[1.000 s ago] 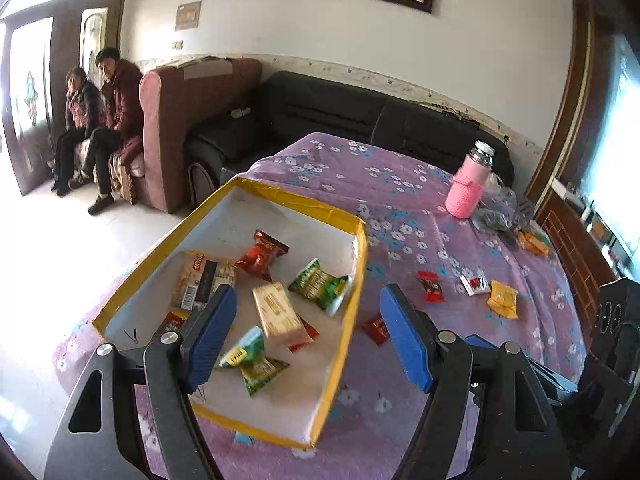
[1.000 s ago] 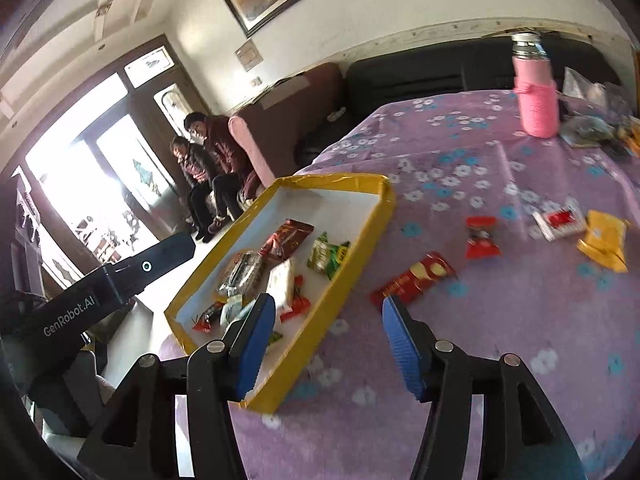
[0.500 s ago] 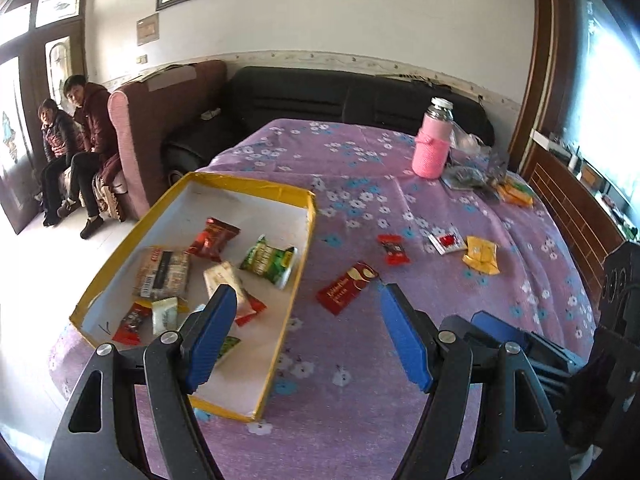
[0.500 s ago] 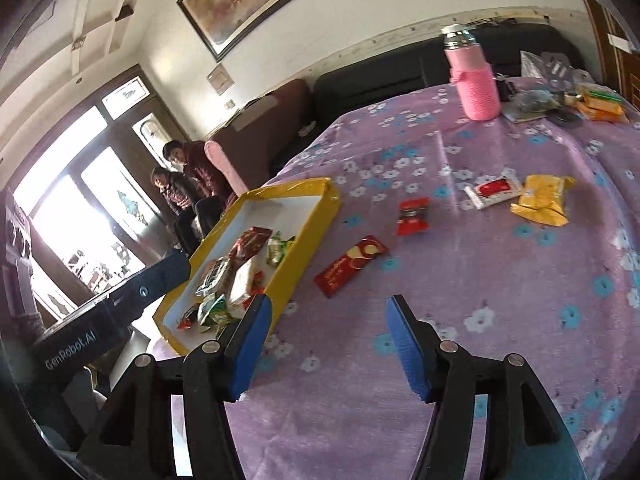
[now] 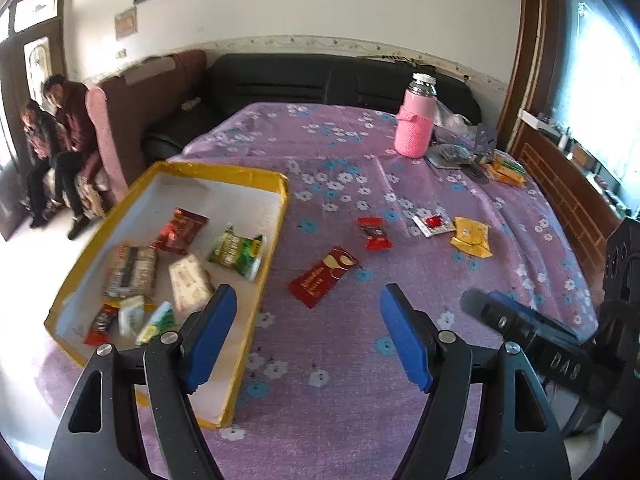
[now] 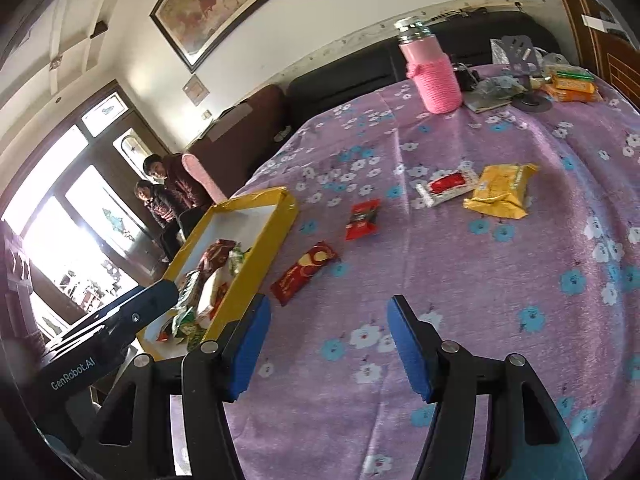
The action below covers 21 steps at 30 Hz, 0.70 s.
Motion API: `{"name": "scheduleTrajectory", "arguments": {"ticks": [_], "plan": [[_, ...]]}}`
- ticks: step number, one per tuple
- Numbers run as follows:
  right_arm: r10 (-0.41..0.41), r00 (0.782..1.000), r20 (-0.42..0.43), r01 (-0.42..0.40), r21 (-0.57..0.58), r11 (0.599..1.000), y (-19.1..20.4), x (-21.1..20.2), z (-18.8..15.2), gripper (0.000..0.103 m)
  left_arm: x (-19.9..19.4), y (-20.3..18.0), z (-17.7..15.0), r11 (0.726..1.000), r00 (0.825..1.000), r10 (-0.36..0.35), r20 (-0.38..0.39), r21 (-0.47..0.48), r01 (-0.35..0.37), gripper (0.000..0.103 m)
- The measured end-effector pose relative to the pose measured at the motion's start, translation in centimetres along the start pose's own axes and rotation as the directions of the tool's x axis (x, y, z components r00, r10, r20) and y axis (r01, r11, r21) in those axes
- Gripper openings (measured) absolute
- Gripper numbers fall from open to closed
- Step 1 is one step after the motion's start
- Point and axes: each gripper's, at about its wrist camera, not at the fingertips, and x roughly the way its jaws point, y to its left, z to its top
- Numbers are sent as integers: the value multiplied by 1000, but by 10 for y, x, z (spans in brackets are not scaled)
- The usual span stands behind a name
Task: Organize snacks
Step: 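Lift both open tools from the tray and move back over the table, then grasp small red candy with left gripper while right gripper grasps yellow biscuit bag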
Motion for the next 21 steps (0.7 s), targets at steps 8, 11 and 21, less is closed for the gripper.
{"name": "scheduleTrajectory", "arguments": {"ticks": [8,11,21], "plan": [[-179,983,50,174,85,981,-69,-18,37,67,34,15,-3,989,988,-125,-86,-94,117,74],[-216,976,29,211,122,970,-92,-12,47,67,45,14,-5,984,981,-154,-121,-109,141,74],[-265,964,-32,266,175,948,-128,33,80,67,73,9,-11,974,959,-211,-190,-124,190,74]]}}
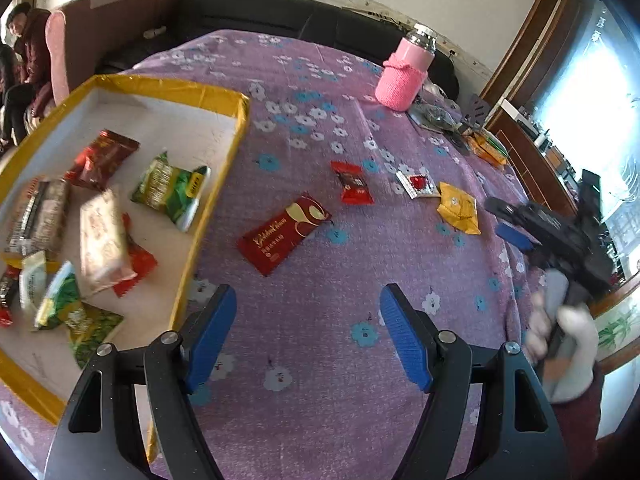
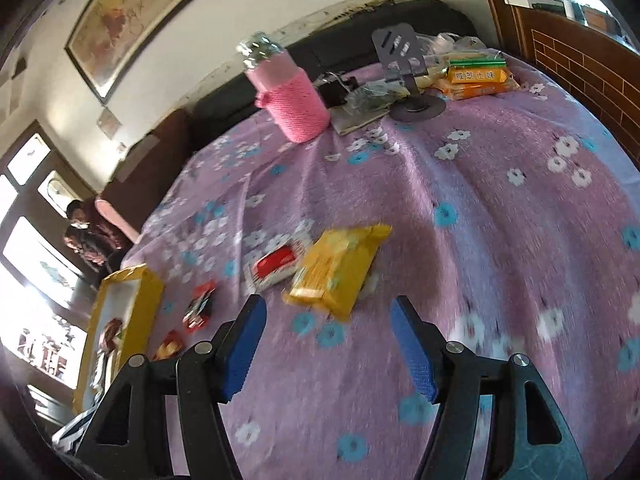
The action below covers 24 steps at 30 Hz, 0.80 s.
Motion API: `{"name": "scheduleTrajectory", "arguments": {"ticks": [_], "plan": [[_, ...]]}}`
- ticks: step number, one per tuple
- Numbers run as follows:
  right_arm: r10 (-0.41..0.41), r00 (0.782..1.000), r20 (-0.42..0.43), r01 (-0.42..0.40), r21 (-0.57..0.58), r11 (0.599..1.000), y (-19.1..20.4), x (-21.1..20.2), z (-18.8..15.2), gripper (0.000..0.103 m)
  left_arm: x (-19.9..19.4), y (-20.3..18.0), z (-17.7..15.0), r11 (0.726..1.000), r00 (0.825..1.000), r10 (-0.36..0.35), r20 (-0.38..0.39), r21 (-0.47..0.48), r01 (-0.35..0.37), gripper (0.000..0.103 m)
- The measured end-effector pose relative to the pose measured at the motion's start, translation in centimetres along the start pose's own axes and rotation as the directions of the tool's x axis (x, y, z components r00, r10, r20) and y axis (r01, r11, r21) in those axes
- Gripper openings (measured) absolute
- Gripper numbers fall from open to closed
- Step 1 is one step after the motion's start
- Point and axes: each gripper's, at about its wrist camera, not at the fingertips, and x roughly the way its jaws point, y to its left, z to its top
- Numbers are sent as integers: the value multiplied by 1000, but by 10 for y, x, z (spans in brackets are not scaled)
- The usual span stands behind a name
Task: Organize snacks
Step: 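Grasp small red candy with left gripper while right gripper grasps yellow biscuit bag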
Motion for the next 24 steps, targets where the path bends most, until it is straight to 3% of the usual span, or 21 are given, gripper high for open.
{"name": "scheduleTrajectory", "arguments": {"ticks": [7,11,14,16,18,24], "plan": [[-112,993,-33,112,-25,993,16,50,15,69,10,-3,0,1000,1000,4,-16,30,-4,74],[-130,991,-18,128,-87,988,30,60,8,71,17,-2,0,998,999,30,-21,59,-29,74],[-102,995,0,102,-73,992,25,60,6,71,22,0,2,996,998,47,-29,78,-44,74],[-91,996,7,91,-62,994,21,59,8,66,24,0,4,996,999,41,-32,78,-38,74],[-99,995,14,100,-57,993,17,58,8,51,25,0,7,997,999,23,-37,78,-20,74],[-54,999,-8,53,-35,998,11,49,10,38,31,-10,25,996,998,-38,-54,82,42,74]]}}
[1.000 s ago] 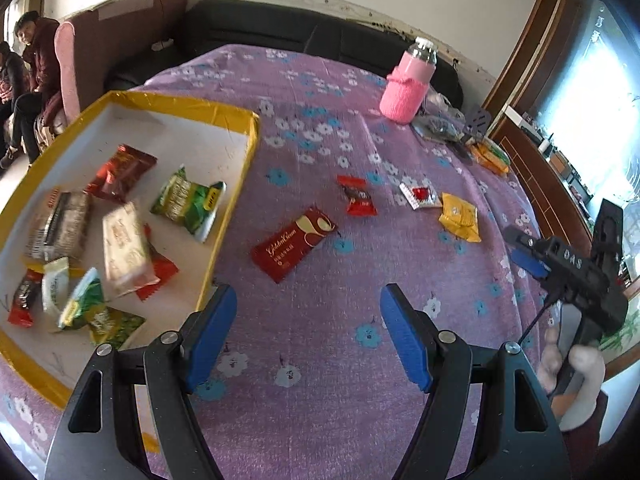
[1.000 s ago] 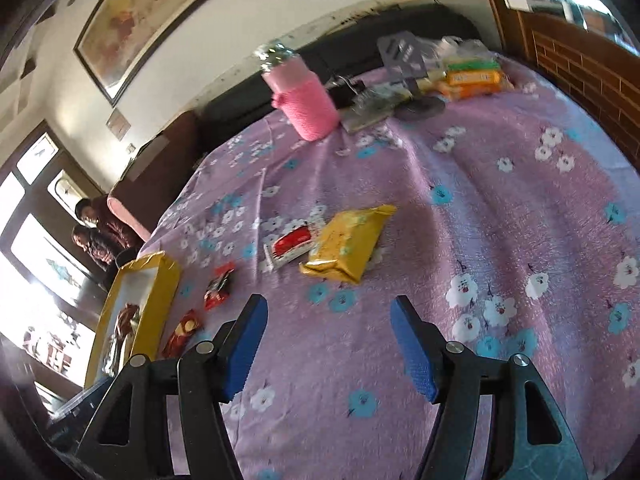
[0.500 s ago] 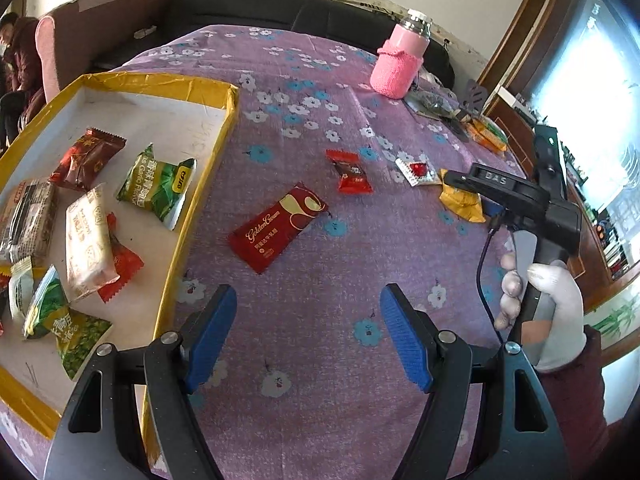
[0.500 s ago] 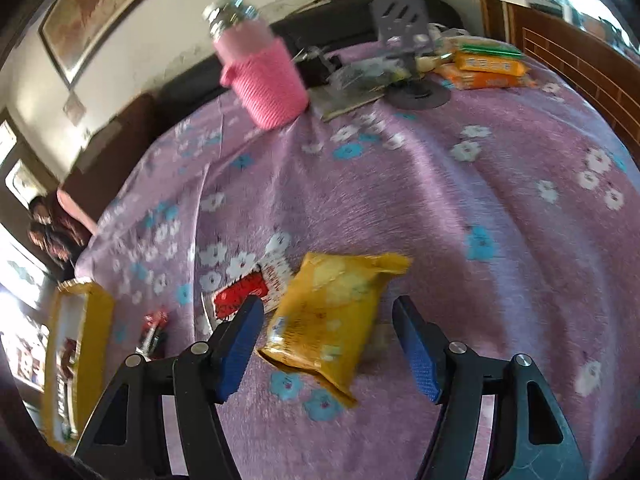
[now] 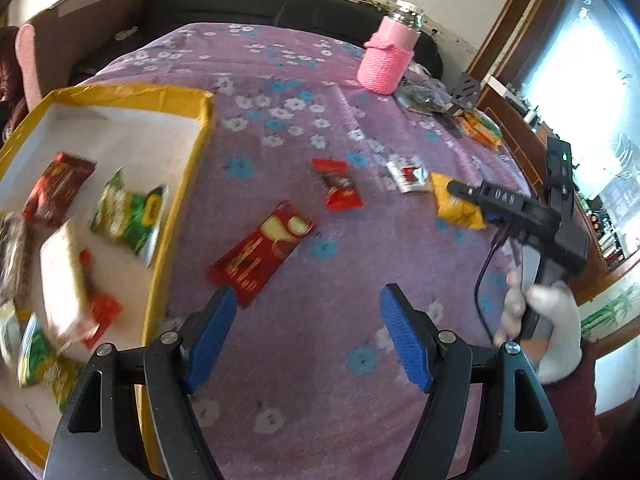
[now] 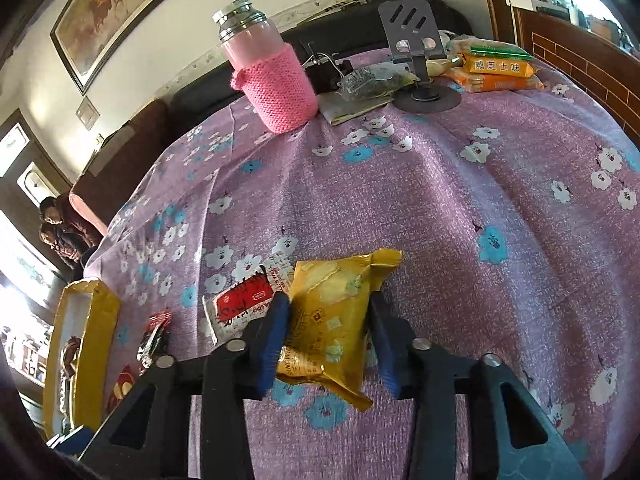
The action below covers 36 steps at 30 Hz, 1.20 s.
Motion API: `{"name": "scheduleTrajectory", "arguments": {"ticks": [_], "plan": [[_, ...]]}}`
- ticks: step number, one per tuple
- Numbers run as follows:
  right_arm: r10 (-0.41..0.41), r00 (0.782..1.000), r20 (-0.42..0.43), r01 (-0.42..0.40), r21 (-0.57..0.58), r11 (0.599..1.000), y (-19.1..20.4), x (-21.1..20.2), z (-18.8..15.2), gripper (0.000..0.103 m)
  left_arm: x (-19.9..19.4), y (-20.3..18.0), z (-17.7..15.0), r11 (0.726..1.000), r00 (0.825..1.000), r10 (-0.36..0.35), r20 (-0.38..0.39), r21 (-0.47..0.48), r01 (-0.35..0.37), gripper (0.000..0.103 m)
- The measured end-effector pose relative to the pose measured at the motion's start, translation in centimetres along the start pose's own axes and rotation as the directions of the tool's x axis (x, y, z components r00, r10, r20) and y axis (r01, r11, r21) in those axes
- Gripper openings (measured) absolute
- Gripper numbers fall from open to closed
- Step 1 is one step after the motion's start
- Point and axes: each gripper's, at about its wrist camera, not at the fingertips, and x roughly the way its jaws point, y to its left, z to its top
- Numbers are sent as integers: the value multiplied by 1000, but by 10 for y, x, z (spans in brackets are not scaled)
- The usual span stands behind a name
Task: Organize snacks
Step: 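Grasp small red candy with left gripper while right gripper grasps yellow biscuit bag, then carry red candy and yellow bag over the tray and release both inside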
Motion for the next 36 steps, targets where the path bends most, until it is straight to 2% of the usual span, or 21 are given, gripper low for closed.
{"name": "scheduleTrajectory", "arguments": {"ticks": [5,10,12,14,17,22,25,28,30,31,36], "plan": [[61,998,-26,-60,5,998,1,-17,-20,36,20,-21,21,994,997,-65,-50,81,69,74],[119,992,-42,-119,7,993,3,-21,-33,36,60,-34,47,995,995,-32,-94,94,40,74],[130,991,-46,-130,7,992,3,-19,-33,36,71,-35,54,995,995,-28,-94,98,37,68],[142,989,-50,-142,13,990,1,-18,-32,36,80,-37,60,994,996,0,-91,106,10,55],[154,986,-59,-153,20,988,0,-17,-31,36,90,-34,66,996,995,-7,-98,88,15,52],[133,990,-55,-134,-16,991,5,-18,-32,36,103,-42,75,988,994,77,-72,141,-66,52],[135,990,-44,-136,-21,990,7,-20,-33,33,111,-57,73,957,985,166,-42,248,-150,52],[142,989,-38,-142,-13,990,6,-22,-32,32,110,-57,71,955,987,159,-27,257,-146,51],[143,989,-35,-144,-9,990,5,-22,-32,31,106,-55,69,956,988,152,-15,257,-143,28],[144,989,-33,-144,-9,990,6,-23,-33,31,104,-53,69,958,990,142,-15,254,-133,23],[161,987,-15,-161,-11,987,7,-28,-33,27,92,-43,66,974,995,102,-1,205,-100,23]]}}
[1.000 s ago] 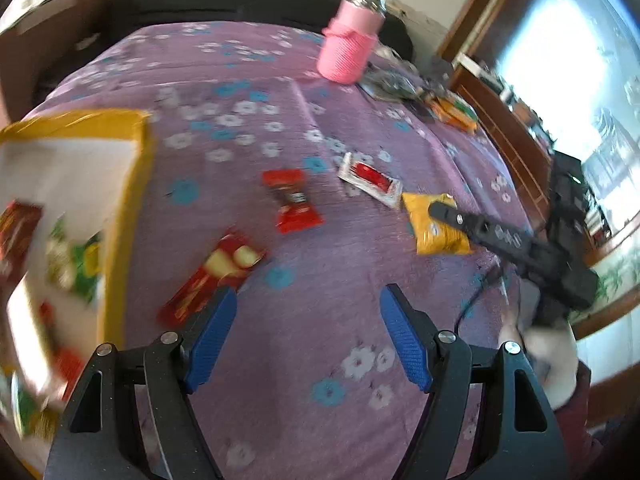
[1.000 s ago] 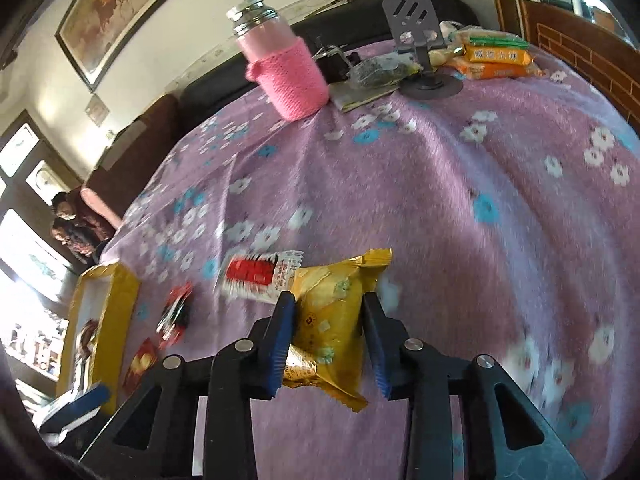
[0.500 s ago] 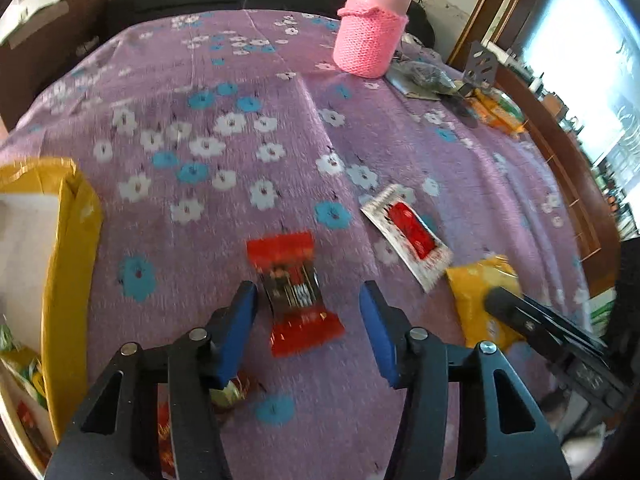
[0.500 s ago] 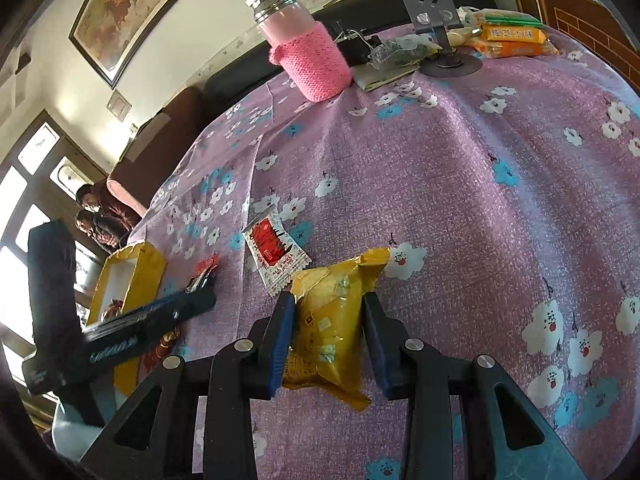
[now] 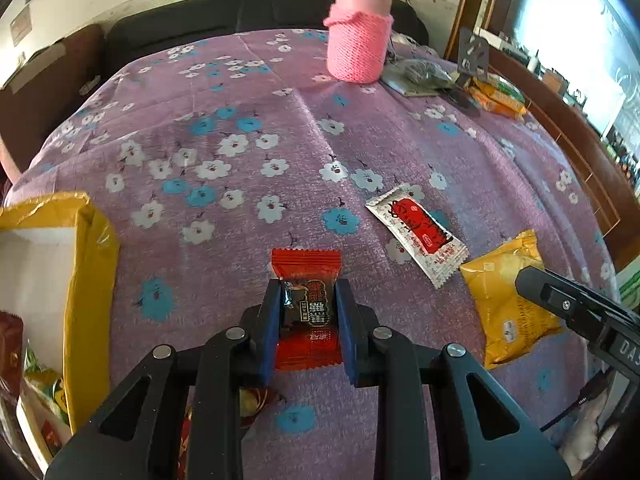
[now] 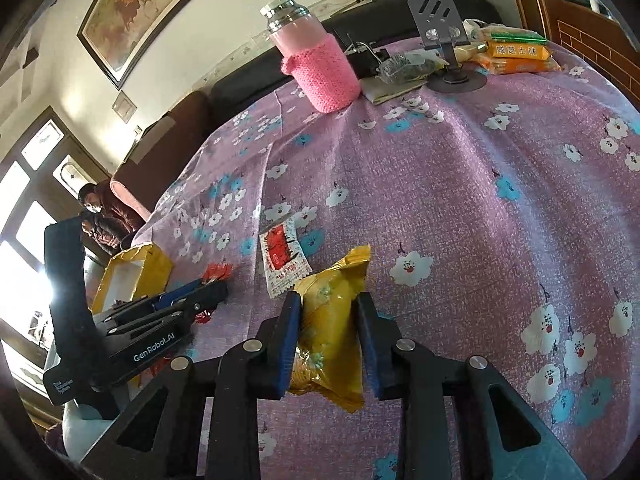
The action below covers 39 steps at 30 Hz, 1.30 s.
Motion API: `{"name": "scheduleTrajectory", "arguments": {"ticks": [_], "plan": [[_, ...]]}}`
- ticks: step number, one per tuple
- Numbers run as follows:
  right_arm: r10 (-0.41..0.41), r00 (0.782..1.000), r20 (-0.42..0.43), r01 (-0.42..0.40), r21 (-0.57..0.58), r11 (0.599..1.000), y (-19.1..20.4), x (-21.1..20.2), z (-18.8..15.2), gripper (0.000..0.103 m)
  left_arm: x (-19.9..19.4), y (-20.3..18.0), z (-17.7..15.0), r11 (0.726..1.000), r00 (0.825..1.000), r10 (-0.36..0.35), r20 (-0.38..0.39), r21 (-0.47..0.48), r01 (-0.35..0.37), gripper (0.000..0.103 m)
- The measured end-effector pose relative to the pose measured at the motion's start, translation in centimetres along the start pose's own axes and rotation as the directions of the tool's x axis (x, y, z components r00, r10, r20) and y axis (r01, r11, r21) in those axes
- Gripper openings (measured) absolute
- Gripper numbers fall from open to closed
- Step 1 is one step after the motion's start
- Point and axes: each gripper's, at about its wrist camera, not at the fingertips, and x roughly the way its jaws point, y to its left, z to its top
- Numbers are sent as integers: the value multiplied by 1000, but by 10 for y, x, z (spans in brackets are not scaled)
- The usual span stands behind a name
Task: Organize snacks
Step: 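Carry red candy and yellow bag over the tray and release both inside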
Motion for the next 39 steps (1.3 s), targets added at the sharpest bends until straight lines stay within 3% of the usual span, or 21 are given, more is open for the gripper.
{"name": "scheduleTrajectory", "arguments": {"ticks": [12,15,17,20,21,23,24,27,31,32,33,36,39], "plan": [[139,990,15,-139,8,990,9,-10,1,18,-39,0,-16,993,993,-95,71,-61,100,23],[161,987,5,-161,10,987,10,-9,-1,7,-54,4,-21,987,987,-126,96,-87,135,23],[157,988,1,-157,6,988,11,-7,-2,8,-63,8,-25,982,983,-140,114,-109,153,23],[176,983,-43,-176,2,984,12,3,-3,18,-75,19,-34,968,975,-172,138,-159,194,23],[166,985,-52,-166,4,986,12,6,-4,39,-78,22,-36,964,973,-178,145,-172,202,23],[130,989,-70,-131,-8,991,16,12,-6,66,-89,30,-42,958,970,-176,169,-196,208,23],[106,992,-65,-107,-25,994,19,13,-6,67,-96,35,-46,956,968,-171,184,-207,208,23],[-1,997,-79,-3,-53,999,32,21,-3,67,-113,49,-58,951,965,-151,215,-236,201,23],[-128,985,-120,111,-138,984,55,39,-6,67,-136,76,-78,945,963,-95,251,-281,166,23],[-166,981,-103,146,-178,973,63,40,-10,58,-140,82,-83,944,963,-80,257,-291,156,23],[-156,981,-113,133,-187,973,66,42,-13,44,-145,90,-90,942,962,-62,265,-304,144,23],[-166,982,-95,142,-219,965,76,38,-21,40,-156,113,-106,932,960,-14,278,-344,113,23],[-121,987,-105,99,-196,976,78,27,-28,39,-161,135,-120,917,958,19,285,-386,96,23]]}}
